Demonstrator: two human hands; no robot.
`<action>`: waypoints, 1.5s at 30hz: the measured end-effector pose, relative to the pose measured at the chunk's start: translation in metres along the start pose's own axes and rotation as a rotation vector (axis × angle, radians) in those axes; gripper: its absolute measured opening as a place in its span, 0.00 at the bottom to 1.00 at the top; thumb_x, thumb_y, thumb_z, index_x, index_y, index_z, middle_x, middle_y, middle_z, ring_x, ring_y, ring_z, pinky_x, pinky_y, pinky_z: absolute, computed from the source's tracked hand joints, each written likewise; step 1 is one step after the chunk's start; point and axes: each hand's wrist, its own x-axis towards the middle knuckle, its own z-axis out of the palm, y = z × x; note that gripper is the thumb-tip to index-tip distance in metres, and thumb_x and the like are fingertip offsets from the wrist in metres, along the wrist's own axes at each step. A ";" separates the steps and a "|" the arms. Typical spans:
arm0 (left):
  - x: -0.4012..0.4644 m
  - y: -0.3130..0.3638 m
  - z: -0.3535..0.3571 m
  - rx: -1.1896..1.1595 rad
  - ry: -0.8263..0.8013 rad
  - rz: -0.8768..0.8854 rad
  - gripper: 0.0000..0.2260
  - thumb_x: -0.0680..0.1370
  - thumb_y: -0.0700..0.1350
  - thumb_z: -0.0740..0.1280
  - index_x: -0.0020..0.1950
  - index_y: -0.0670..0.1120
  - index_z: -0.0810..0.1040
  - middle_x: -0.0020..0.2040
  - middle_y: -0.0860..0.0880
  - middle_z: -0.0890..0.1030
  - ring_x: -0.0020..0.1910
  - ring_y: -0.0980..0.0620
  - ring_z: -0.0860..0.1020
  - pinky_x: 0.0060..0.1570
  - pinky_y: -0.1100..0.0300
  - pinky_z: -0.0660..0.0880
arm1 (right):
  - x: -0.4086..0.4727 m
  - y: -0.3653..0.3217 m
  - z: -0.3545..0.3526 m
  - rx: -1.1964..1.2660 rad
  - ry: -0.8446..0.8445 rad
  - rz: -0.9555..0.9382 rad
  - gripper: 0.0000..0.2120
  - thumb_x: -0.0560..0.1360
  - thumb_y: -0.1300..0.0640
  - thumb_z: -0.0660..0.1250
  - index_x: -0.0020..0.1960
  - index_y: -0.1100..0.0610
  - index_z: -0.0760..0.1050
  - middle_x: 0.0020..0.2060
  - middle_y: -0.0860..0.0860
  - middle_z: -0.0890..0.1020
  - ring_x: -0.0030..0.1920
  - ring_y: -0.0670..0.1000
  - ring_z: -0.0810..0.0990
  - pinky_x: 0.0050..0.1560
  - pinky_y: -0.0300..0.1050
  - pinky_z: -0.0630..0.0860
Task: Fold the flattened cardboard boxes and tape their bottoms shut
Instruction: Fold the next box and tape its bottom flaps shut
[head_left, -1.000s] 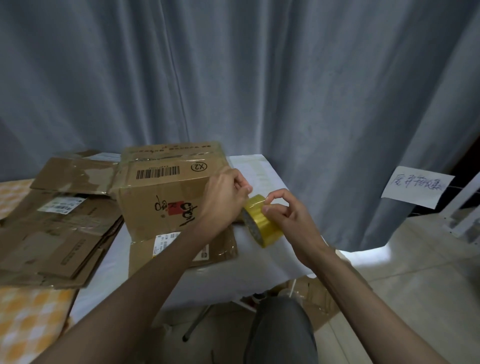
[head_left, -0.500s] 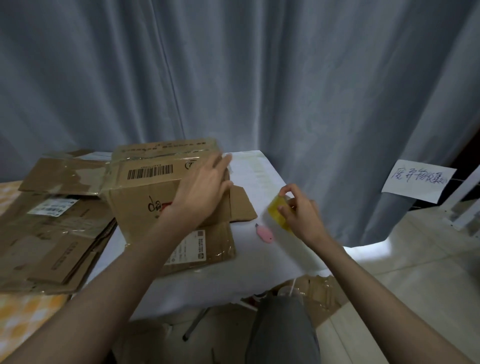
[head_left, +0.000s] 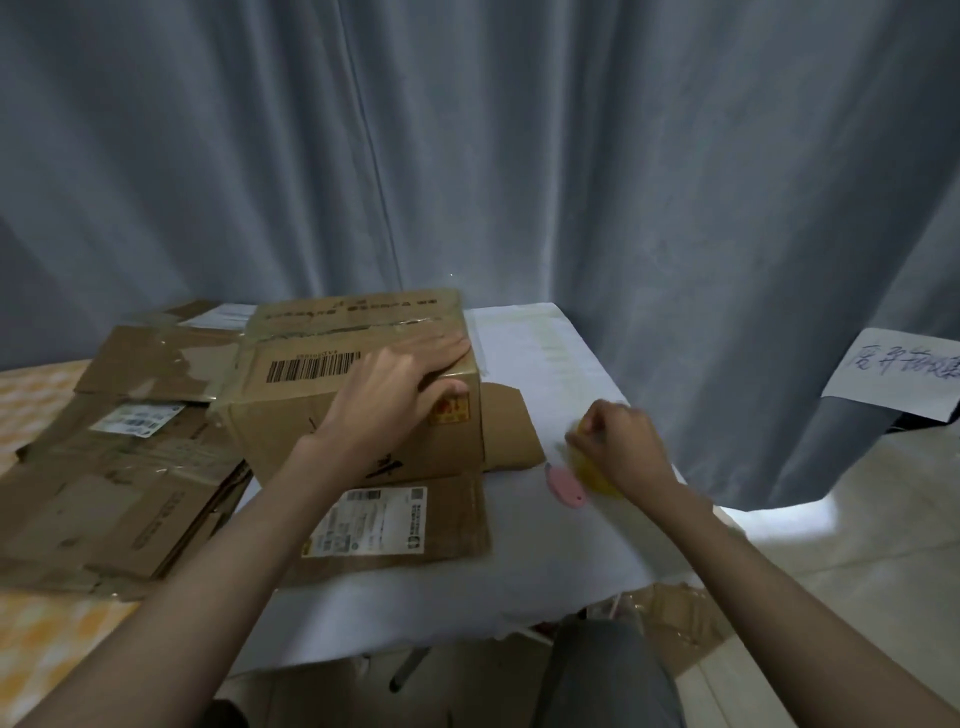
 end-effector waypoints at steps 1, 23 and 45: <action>-0.003 -0.003 -0.003 -0.015 -0.005 0.011 0.25 0.77 0.57 0.68 0.72 0.53 0.72 0.71 0.56 0.73 0.71 0.57 0.70 0.70 0.51 0.70 | 0.007 -0.008 -0.005 0.035 0.037 -0.031 0.06 0.72 0.56 0.72 0.40 0.53 0.76 0.40 0.53 0.81 0.44 0.55 0.79 0.45 0.48 0.76; 0.000 -0.013 0.023 -0.279 0.144 0.037 0.19 0.69 0.62 0.72 0.47 0.47 0.81 0.50 0.55 0.80 0.55 0.56 0.79 0.53 0.50 0.78 | 0.138 -0.149 0.025 0.283 -0.097 -0.254 0.13 0.81 0.64 0.60 0.57 0.60 0.83 0.55 0.53 0.84 0.57 0.51 0.80 0.56 0.34 0.69; 0.003 -0.015 0.028 -0.006 -0.002 0.224 0.13 0.81 0.61 0.57 0.53 0.58 0.78 0.59 0.63 0.75 0.63 0.55 0.68 0.55 0.54 0.73 | 0.148 -0.133 0.035 1.079 -0.297 0.342 0.06 0.79 0.67 0.66 0.54 0.65 0.81 0.45 0.56 0.83 0.43 0.49 0.82 0.49 0.37 0.80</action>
